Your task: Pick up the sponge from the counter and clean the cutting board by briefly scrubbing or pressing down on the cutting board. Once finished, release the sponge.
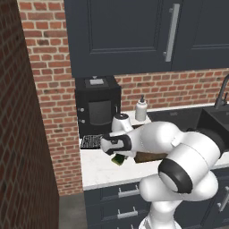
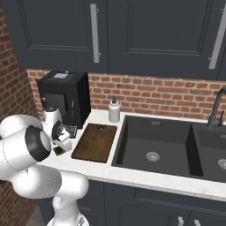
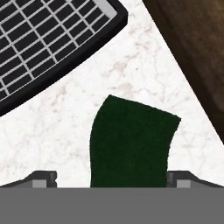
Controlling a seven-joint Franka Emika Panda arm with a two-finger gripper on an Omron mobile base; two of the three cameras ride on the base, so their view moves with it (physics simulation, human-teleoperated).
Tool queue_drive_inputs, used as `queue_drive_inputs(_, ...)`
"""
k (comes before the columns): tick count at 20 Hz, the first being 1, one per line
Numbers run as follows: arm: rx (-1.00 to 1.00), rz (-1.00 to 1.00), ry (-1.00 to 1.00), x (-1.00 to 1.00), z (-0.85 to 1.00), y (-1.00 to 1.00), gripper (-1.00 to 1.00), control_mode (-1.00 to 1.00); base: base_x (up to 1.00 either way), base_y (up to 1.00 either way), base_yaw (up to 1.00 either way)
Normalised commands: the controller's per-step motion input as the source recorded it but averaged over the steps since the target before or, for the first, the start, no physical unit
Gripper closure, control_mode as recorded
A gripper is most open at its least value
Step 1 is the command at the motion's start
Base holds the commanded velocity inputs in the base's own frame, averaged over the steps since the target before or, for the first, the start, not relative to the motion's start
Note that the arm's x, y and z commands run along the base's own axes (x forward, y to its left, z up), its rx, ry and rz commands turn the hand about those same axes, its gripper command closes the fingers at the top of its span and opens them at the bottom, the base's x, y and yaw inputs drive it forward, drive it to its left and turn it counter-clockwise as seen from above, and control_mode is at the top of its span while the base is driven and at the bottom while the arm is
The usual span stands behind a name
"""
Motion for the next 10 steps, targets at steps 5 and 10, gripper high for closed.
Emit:
queue_drive_inputs(5, 0.0, 0.0, 0.0, 0.0, -0.08, -0.05, -1.0, -1.0, 0.0, 0.0, 0.0)
queue_drive_inputs(10, 0.0, 0.0, -0.02, 0.0, -0.07, -0.02, -1.0, -1.0, 0.0, 0.0, 0.0)
